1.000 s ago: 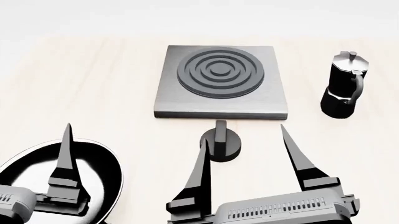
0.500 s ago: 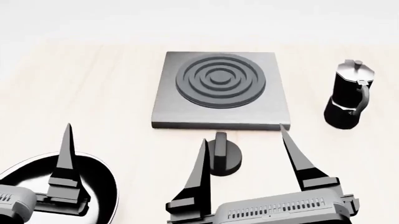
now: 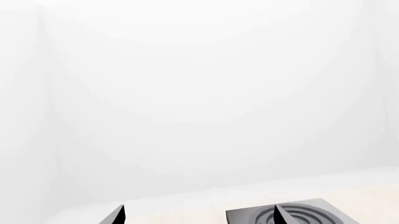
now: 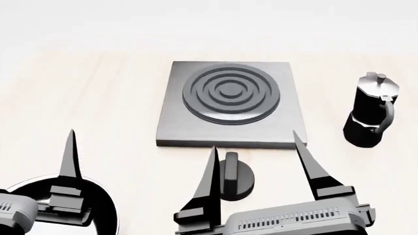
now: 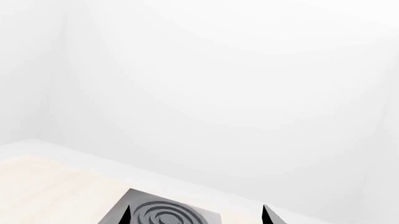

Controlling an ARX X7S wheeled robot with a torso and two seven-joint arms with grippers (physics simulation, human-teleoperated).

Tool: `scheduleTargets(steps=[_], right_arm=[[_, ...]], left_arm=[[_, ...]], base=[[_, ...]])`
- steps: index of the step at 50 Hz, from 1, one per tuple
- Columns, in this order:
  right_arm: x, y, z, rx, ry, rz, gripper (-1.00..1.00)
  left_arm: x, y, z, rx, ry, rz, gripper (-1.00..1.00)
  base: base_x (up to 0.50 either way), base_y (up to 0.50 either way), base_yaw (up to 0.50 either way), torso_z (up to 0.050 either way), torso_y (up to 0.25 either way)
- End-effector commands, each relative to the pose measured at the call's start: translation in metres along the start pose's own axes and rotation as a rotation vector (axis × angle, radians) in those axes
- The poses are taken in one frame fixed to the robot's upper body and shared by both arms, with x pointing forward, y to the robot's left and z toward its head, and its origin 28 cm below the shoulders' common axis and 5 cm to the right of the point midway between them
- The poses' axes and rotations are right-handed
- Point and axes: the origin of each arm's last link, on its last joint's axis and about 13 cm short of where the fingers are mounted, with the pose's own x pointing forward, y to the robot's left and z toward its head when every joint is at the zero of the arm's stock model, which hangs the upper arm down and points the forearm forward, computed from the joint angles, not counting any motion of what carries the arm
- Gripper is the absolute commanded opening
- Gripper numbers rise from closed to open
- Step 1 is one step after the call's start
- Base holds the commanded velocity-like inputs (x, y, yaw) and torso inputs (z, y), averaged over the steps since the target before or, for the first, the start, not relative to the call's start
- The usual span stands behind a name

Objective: Turn on the stove.

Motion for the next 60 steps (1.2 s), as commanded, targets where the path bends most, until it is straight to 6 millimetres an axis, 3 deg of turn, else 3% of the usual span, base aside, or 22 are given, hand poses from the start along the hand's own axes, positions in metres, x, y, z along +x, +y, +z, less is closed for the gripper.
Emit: scheduleTargets(steps=[1, 60], right_arm=[[0.0002, 0.0003, -0.0003, -0.006, 0.001, 0.0, 1.0], [0.0013, 0.0014, -0.0023, 0.0, 0.005, 0.003, 1.0]], left_arm=[[0.0, -0.0001, 0.0, 0.0, 0.001, 0.0, 1.0], [0.0002, 0.0002, -0.0001, 0.001, -0.001, 0.0, 1.0]], base=[[0.11, 0.0, 0.0, 0.0, 0.0], [0.12, 0.0, 0.0, 0.0, 0.0]])
